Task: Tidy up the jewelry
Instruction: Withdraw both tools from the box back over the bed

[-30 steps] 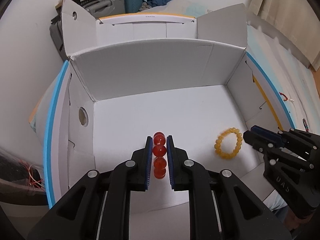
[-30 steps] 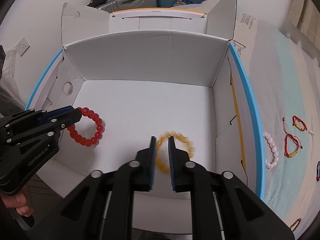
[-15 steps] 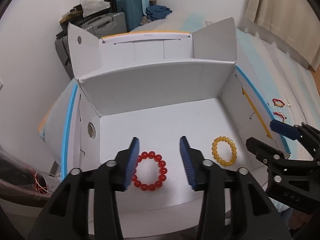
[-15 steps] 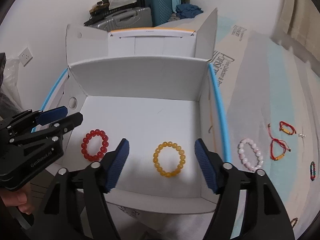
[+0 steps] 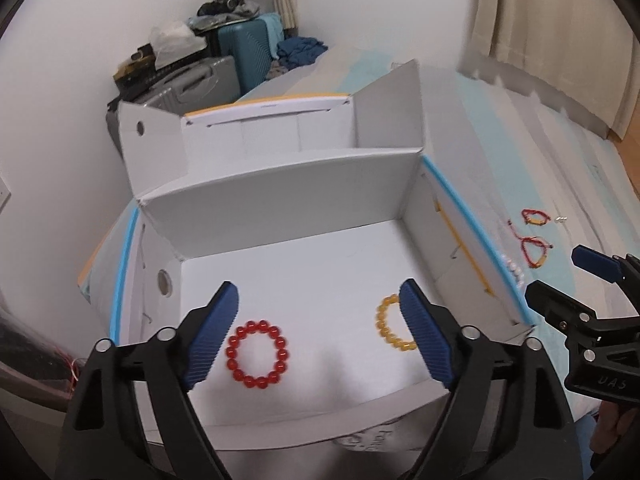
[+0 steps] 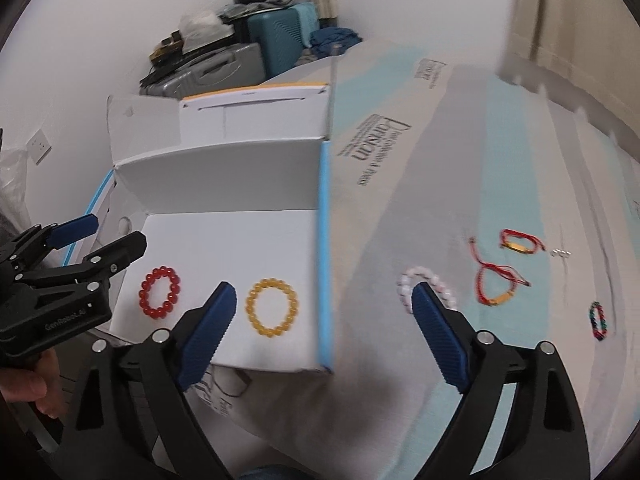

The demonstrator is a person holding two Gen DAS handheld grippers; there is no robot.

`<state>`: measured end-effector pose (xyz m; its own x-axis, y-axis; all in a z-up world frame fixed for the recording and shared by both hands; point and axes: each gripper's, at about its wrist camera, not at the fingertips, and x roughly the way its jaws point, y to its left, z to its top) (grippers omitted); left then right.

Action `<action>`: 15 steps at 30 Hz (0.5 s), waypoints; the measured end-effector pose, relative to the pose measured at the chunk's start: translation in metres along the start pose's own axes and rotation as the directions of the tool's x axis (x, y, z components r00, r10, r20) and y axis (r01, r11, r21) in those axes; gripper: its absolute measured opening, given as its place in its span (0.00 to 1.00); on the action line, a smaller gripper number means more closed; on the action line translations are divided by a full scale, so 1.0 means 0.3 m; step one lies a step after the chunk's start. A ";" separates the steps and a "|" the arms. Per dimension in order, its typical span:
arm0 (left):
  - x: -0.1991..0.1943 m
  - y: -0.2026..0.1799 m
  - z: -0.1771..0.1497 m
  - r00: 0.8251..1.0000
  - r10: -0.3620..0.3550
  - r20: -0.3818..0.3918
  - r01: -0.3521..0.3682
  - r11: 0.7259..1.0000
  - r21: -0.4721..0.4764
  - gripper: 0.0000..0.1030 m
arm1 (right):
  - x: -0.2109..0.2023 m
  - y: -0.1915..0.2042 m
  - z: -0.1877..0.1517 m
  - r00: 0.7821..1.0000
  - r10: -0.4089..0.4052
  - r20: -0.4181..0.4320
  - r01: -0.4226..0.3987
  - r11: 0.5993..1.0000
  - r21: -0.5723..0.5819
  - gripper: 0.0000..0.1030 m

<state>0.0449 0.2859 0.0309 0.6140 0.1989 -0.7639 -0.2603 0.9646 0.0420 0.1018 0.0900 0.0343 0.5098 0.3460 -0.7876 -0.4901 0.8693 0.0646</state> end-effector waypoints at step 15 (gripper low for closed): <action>-0.038 -0.387 0.044 0.995 -0.100 0.030 0.096 0.989 0.113 0.94 | -0.175 -0.398 -0.109 0.991 -0.134 0.029 0.129 0.984 0.123 0.92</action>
<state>0.0780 0.1741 0.0432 0.6586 0.1068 -0.7448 -0.1146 0.9926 0.0410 0.1103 -0.0436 0.0479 0.5909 0.2364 -0.7713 -0.3291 0.9436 0.0371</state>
